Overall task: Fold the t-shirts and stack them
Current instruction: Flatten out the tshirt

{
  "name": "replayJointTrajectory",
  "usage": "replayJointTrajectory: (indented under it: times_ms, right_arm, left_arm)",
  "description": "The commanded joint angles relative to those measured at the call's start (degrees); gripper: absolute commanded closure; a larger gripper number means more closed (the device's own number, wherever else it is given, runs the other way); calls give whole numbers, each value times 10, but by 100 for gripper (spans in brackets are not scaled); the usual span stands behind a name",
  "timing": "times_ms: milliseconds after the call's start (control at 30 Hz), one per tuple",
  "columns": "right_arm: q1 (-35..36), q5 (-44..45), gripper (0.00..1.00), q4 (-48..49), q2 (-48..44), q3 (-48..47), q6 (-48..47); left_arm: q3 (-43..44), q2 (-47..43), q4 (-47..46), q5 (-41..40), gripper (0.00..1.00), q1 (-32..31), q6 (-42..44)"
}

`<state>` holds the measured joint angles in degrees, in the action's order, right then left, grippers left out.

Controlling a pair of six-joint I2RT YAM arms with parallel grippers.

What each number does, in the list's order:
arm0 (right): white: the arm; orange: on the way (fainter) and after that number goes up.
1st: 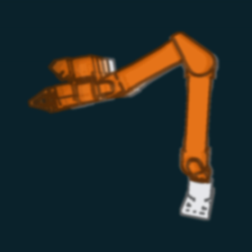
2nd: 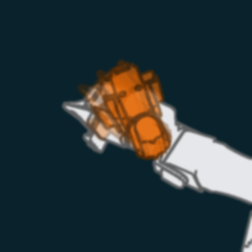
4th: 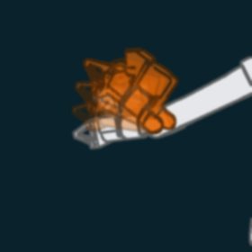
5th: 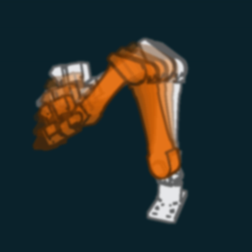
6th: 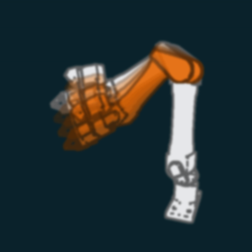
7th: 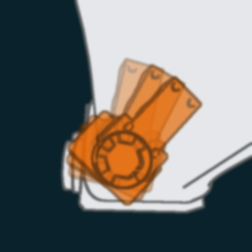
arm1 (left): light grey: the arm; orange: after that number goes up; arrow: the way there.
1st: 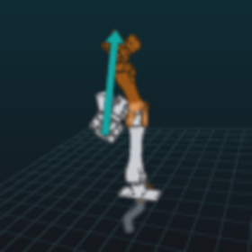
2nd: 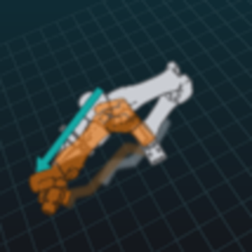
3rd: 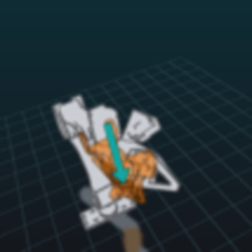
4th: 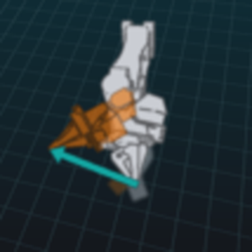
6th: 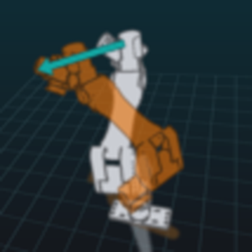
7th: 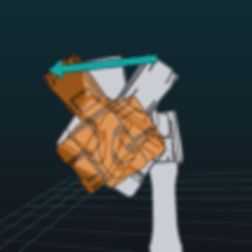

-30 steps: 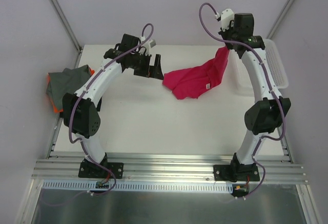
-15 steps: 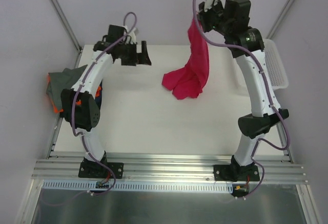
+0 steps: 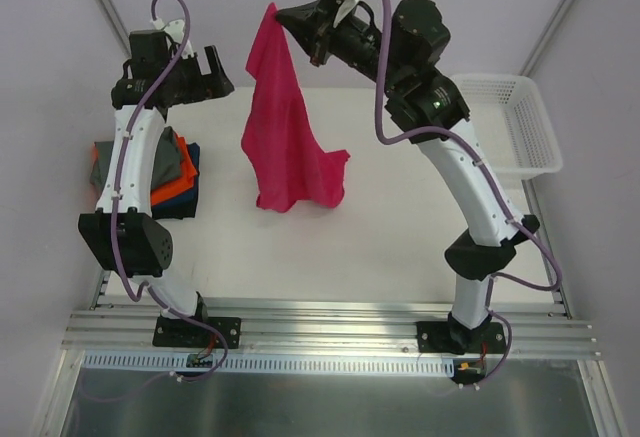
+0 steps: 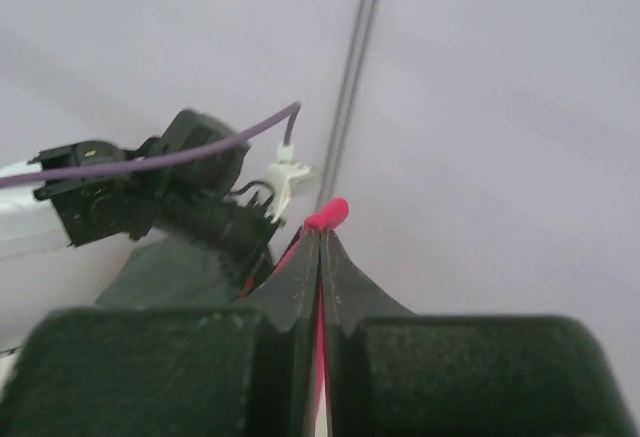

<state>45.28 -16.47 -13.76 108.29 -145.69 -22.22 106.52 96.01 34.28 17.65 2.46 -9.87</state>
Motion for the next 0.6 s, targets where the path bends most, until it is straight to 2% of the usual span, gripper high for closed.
replayJointTrajectory:
  times_ms: [0,167,300,433,567]
  right_arm:
    - [-25,49,100,84,-64,10,-41]
    - [-161,64,99,-6,-95,54,-29]
    - [-245,71,100,-80,-151,120,-68]
    - [-307,63,100,-128,-208,133,-53]
    - [-297,0,100,-243,-245,182,-89]
  left_arm:
    - [-9,-4,1,4,1,0,-8]
    - [5,12,-4,5,1,-2,-16]
    - [10,19,-6,14,1,-3,-20]
    - [9,30,-7,12,1,-3,-20]
    - [20,49,-9,10,1,-10,-19]
